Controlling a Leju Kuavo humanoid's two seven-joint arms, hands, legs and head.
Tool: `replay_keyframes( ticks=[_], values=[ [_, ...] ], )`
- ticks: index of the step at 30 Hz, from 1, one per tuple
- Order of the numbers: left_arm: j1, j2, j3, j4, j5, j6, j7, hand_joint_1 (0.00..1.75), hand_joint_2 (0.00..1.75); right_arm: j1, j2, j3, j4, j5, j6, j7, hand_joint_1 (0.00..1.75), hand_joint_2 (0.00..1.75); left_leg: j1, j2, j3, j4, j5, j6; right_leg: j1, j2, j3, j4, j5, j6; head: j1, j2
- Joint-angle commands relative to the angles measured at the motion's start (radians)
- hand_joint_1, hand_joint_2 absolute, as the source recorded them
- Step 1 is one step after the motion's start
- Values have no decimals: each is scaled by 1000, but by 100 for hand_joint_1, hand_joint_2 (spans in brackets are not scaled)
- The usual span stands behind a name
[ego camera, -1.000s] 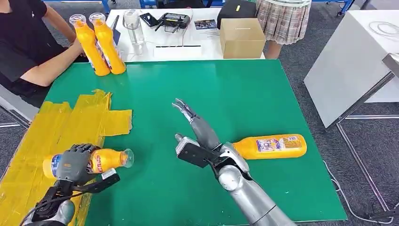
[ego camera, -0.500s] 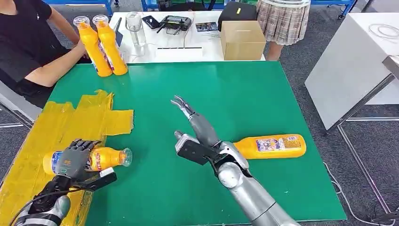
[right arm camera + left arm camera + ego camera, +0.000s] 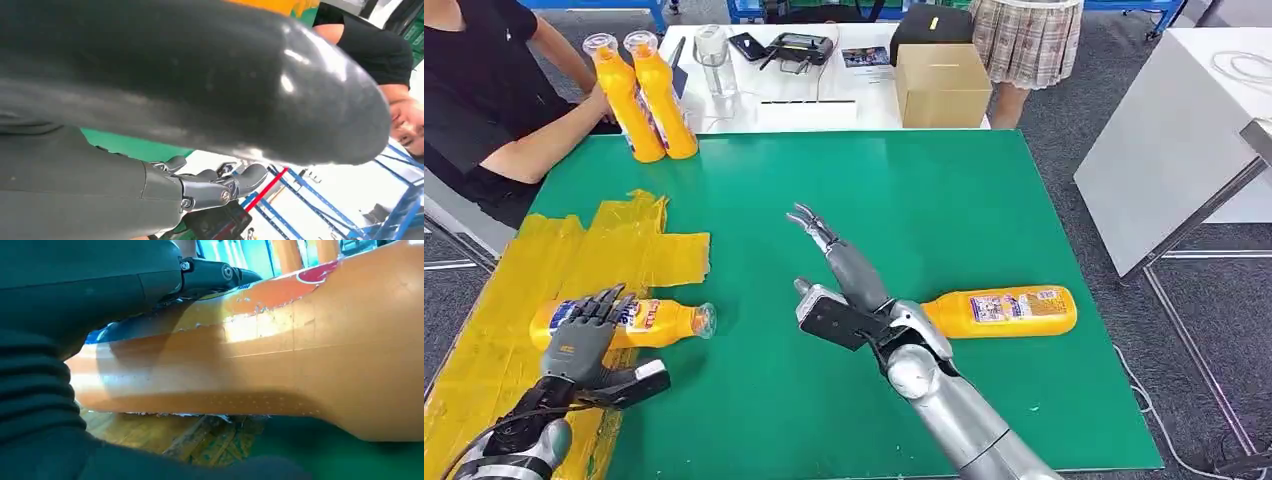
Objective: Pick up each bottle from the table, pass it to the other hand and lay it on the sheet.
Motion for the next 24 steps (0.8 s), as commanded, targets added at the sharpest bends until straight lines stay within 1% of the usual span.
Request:
replay_keyframes(
  ticks=[1,5,8,12,14,16,18,22,24],
  values=[
    [16,10,-45,60,27,-23,-22,0,0,-46,-14,17,61,-3,5,1,0,0,-1,1,0,-1,1,1,0,1,0,0,1,0,0,0],
    [21,3,-27,41,82,-25,-57,0,0,-47,-13,16,64,-3,7,1,0,0,-1,2,0,-1,2,1,-1,2,-1,0,1,0,0,0],
    [33,-29,26,-27,198,-37,-126,0,0,-38,-14,10,59,-2,4,0,0,0,-1,1,0,-1,2,1,-1,2,-1,0,1,0,0,0],
    [38,-29,28,-49,201,-44,-125,0,0,-35,-15,10,56,-2,3,0,0,0,-1,1,-1,-1,2,1,-1,1,-1,0,1,0,0,0],
    [46,-55,83,-111,342,-81,-203,0,0,-30,-15,6,51,3,-1,-1,0,0,0,0,-1,0,2,1,0,0,-1,0,0,0,0,0],
    [57,-70,126,-191,425,-124,-243,0,0,-24,-17,1,43,6,-2,-1,0,0,0,0,-2,0,2,1,0,0,-2,0,0,0,0,0],
    [58,-100,192,-276,582,-199,-310,0,0,-21,-14,-3,41,11,-3,-3,0,0,0,-1,-3,0,2,1,0,-1,-3,0,0,0,0,0],
    [34,-168,294,-366,758,-302,-360,0,0,-20,-4,-5,47,20,-3,-4,0,0,1,-2,-6,1,2,1,1,-1,-6,0,0,0,0,0],
    [15,-195,327,-380,870,-393,-367,0,0,-21,-1,-5,53,24,-5,-5,0,0,0,-2,-6,1,1,1,1,-2,-6,0,0,0,0,0]
  ],
)
